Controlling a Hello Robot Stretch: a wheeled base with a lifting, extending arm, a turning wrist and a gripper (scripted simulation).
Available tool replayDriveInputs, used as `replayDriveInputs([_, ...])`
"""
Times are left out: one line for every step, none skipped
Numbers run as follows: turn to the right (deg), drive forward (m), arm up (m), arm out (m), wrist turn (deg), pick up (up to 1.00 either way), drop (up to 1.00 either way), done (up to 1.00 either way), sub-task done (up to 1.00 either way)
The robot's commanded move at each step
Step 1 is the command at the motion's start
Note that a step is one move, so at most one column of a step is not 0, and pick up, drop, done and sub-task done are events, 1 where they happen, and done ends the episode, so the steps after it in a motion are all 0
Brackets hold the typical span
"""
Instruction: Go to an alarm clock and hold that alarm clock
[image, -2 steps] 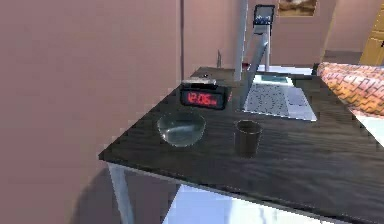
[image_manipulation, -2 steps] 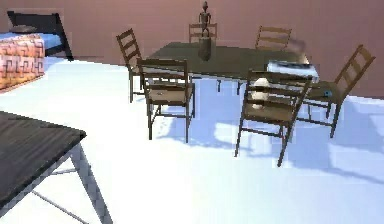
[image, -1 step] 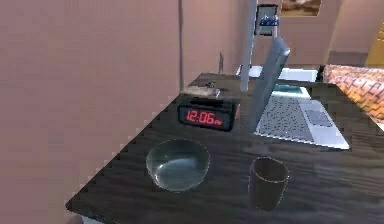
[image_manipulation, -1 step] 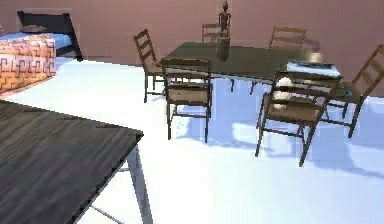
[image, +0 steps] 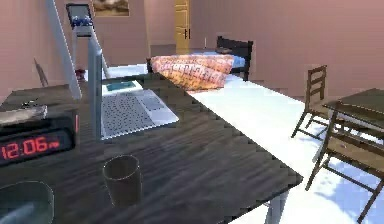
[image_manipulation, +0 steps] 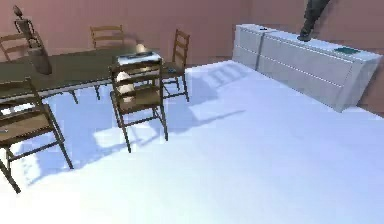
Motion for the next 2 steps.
replayDriveInputs([45.0, 0.00, 0.00, 0.00, 0.0, 0.00, 0.00, 0.00, 0.00])
replayDriveInputs([45.0, 0.00, 0.00, 0.00, 0.0, 0.00, 0.00, 0.00, 0.00])
